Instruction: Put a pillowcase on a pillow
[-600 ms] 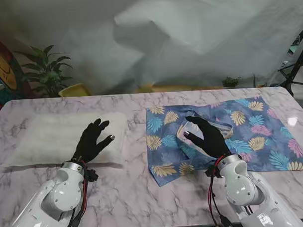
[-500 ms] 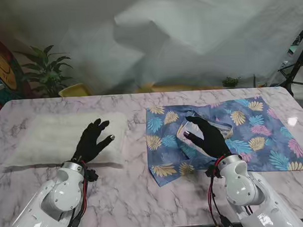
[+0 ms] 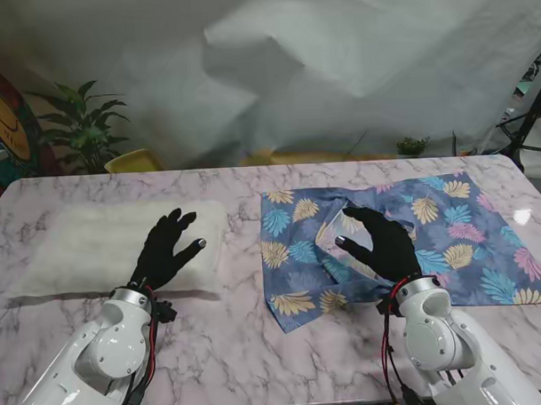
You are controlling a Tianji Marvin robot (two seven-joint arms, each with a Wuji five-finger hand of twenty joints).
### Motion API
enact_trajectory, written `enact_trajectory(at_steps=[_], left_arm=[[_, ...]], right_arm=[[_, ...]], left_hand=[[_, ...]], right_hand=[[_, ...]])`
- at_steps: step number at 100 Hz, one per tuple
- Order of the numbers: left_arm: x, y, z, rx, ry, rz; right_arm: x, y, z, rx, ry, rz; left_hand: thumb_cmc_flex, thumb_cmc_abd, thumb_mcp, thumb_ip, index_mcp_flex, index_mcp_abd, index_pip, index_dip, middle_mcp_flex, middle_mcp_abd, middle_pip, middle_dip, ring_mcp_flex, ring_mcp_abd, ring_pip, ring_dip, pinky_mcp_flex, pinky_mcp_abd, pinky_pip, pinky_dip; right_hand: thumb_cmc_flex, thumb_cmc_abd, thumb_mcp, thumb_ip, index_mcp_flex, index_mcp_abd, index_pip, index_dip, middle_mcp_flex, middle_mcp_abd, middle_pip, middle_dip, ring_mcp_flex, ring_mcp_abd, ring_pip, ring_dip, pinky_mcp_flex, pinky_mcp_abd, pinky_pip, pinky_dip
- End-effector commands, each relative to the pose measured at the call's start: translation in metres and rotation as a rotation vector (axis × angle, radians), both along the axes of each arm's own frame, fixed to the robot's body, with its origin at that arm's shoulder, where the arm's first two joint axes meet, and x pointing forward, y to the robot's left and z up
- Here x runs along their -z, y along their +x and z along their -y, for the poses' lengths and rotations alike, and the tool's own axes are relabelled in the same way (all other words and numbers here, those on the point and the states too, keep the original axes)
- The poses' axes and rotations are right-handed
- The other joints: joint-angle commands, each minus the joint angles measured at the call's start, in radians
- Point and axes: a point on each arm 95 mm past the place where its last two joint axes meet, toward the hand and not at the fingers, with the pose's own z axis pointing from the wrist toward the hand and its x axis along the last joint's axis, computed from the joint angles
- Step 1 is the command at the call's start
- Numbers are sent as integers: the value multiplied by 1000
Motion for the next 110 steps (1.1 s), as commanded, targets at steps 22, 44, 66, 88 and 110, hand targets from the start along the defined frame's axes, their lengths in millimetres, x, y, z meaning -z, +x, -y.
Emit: enact_trajectory(at_steps=[22, 44, 66, 88, 110], left_arm=[[1, 2, 2, 7, -5, -20], [1, 3, 3, 13, -15, -16], [1, 3, 4, 16, -23, -19], [2, 4, 5, 22, -26, -22], [2, 3, 5, 21, -25, -28]], right_arm=[[-31, 30, 53, 147, -299, 56], [-51, 34, 82, 170, -466, 5], [-52, 42, 98, 159, -553, -49], [-39, 62, 107, 98, -616, -122], [-19, 77, 115, 47, -662, -208]], left_hand=[[15, 40, -24, -25, 17, 1, 7, 8, -37, -5, 3, 6, -15, -34, -13, 11, 0, -38, -21, 11], [17, 37, -24, -25, 18, 1, 8, 8, -36, -5, 3, 6, -15, -34, -13, 11, 0, -38, -21, 11], [17, 37, -24, -25, 18, 0, 8, 8, -36, -4, 3, 6, -15, -32, -13, 12, 0, -38, -21, 11], [17, 39, -24, -25, 19, 0, 9, 9, -36, 0, 4, 6, -15, -30, -13, 13, 0, -38, -21, 12], [18, 41, -23, -25, 20, 0, 9, 9, -36, 4, 3, 6, -16, -27, -14, 11, 0, -38, -20, 12]], right_hand=[[6, -99, 81, 15, -8, -19, 106, 3, -23, -20, 18, -4, -19, -35, 69, -27, -30, -11, 100, -51], [-78, -203, 307, -3, -33, -42, 171, -33, -21, -19, -18, -14, -47, -32, 100, -31, -60, -11, 177, -126], [-45, -344, 466, -32, -69, -98, 186, -41, -27, 23, -58, -32, -57, -3, 95, -35, -67, 30, 203, -153], [25, -492, 695, -55, -92, -161, 232, -20, -25, 21, -85, -41, -55, 24, 89, -39, -75, 61, 265, -217], [125, -584, 874, -54, -94, -205, 254, 10, -30, 36, -116, -55, -65, 38, 89, -39, -82, 65, 315, -257]])
